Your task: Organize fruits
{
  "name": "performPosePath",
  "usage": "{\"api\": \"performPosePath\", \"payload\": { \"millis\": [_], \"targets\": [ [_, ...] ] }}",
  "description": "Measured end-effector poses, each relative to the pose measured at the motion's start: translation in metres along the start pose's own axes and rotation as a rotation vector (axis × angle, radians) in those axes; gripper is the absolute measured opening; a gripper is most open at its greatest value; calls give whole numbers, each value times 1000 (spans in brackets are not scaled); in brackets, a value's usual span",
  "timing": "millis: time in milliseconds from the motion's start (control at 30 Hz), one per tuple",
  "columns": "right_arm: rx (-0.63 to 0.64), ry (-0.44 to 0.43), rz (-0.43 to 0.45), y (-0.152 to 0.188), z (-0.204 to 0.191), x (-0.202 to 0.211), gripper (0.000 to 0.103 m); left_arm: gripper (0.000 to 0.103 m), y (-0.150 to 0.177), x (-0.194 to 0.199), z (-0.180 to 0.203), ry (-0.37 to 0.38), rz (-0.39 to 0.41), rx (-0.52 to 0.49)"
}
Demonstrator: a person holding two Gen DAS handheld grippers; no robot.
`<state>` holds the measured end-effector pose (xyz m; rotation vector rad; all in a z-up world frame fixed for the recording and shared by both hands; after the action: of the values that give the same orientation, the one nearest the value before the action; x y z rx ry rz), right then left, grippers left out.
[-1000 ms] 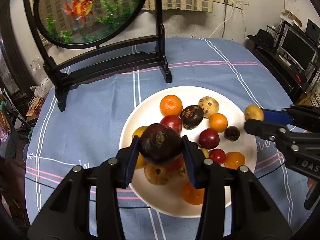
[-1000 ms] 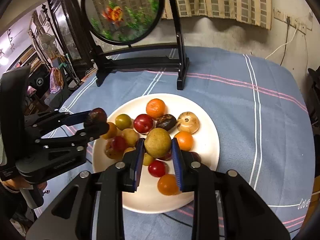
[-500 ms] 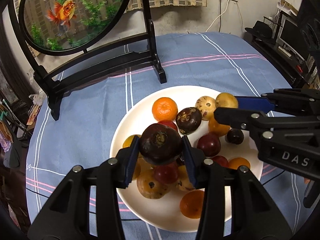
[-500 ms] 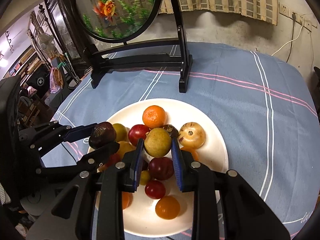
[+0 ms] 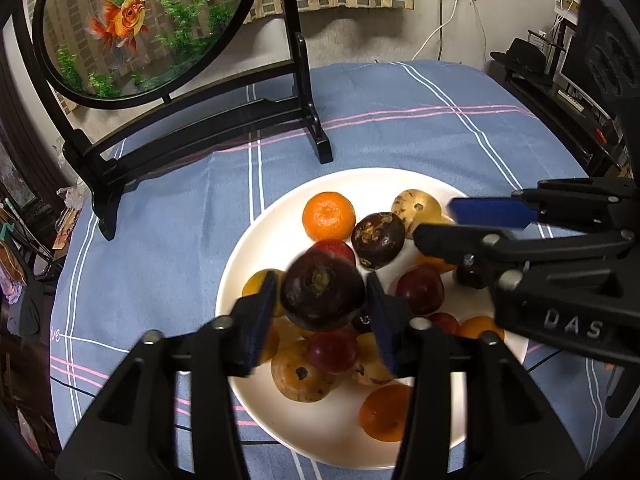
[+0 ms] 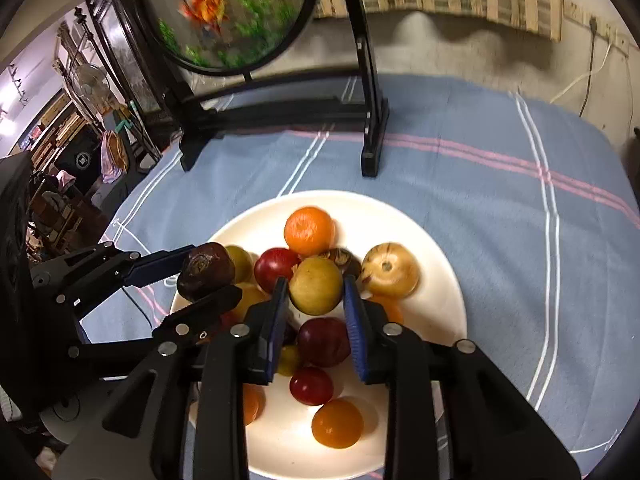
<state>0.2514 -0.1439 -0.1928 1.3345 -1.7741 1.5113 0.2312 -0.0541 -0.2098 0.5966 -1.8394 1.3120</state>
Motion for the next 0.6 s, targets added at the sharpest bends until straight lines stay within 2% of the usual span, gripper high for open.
{"api": "performPosePath", "payload": {
  "millis": [33, 67, 167, 233, 300, 400, 467, 500, 567, 600],
  "targets": [
    [-14, 3, 13, -2, 2, 3, 72, 70, 0, 2, -1, -7, 6, 6],
    [-25, -11, 30, -4, 2, 7, 72, 77, -1, 5, -4, -19, 16, 13],
    [-25, -13, 64, -11, 2, 21, 72, 87, -2, 11, -6, -39, 27, 9],
    [-22, -14, 94, -18, 0, 36, 72, 89, -7, 23, -8, -65, 53, -10],
    [-21, -15, 133, -25, -2, 56, 72, 97, -11, 35, -12, -96, 69, -11],
    [-32, -27, 180, -26, -2, 86, 72, 100, -20, 65, -22, -159, 110, 20],
    [-48, -17, 215, -15, 2, 105, 72, 100, -25, 85, -29, -222, 140, 16],
    [-59, -11, 230, -5, 5, 112, 74, 100, -26, 93, -30, -229, 157, 12],
    [-97, -12, 236, 21, 10, 119, 89, 100, -28, 110, -30, -215, 190, 28],
    [-118, -15, 224, 37, 12, 118, 90, 100, -28, 118, -29, -187, 198, 50]
  ]
}}
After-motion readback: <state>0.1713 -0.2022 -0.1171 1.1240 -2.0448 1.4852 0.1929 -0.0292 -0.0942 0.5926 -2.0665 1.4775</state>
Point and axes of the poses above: each gripper's, at about its wrist camera, not at the fingertips, and x roughly against the way its jaws point, z to its right, y to its underside, the point moved 10 cm from there along -x, roughly the way its jaws point, and after that the axes turned 7 degrees about -x, right-handed, at the moved point
